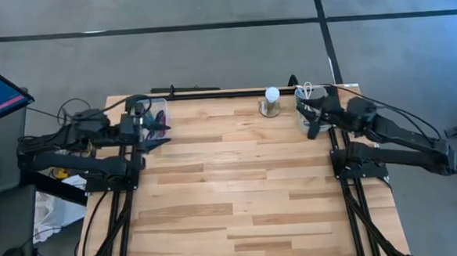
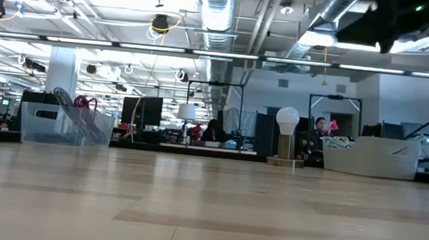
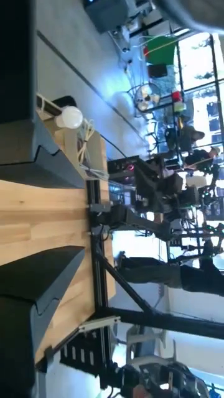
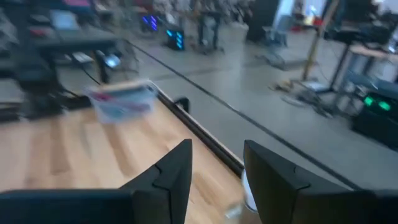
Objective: Pick & Place USB Port
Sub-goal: Return to Home Position
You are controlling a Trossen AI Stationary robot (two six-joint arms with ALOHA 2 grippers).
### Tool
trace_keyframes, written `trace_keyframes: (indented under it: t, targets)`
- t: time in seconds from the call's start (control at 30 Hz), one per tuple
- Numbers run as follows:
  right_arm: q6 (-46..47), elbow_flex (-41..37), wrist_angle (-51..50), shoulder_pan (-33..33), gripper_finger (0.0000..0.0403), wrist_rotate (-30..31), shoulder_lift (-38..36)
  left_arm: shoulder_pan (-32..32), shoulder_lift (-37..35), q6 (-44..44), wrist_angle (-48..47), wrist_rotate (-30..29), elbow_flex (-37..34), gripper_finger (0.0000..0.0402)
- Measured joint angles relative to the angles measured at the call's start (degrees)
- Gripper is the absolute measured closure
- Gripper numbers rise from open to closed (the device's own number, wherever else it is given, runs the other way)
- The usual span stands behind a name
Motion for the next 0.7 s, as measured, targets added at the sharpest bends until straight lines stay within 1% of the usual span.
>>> trace_keyframes:
  t: [0.1, 0.2, 0.27, 0.4, 0.47, 0.57, 0.7]
  targets:
    - [1.1, 0.0, -2.2, 1.9, 0.0264, -0.8, -4.1, 0.0, -3.1, -1.9, -3.0, 1.2, 0.0, 0.0241]
    - [2.4, 0.0, -4.6, 3.5, 0.0262, -1.5, -7.7, 0.0, -5.6, -2.7, -3.9, 3.0, 0.0, 0.0242]
    - [3.4, 0.0, -5.4, 4.5, 0.0261, -3.7, -9.6, 0.0, -6.9, -2.8, -4.5, 4.0, 0.0, 0.0242]
    - [5.6, 0.0, -6.3, 6.2, 0.0264, -8.3, -13.4, 0.0, -9.5, -2.8, -6.5, 4.2, 0.0, 0.0241]
    - [6.5, 0.0, -7.2, 7.0, 0.0265, -9.4, -15.2, 0.0, -11.1, -2.8, -8.0, 4.4, 0.0, 0.0241]
    - [7.6, 0.0, -8.4, 8.0, 0.0266, -9.9, -18.0, 0.0, -13.9, -2.8, -8.9, 5.1, 0.0, 0.0242]
    - [8.3, 0.0, -9.8, 9.4, 0.0263, -10.0, -21.8, 0.0, -17.0, -2.8, -9.0, 7.4, 0.0, 0.0241]
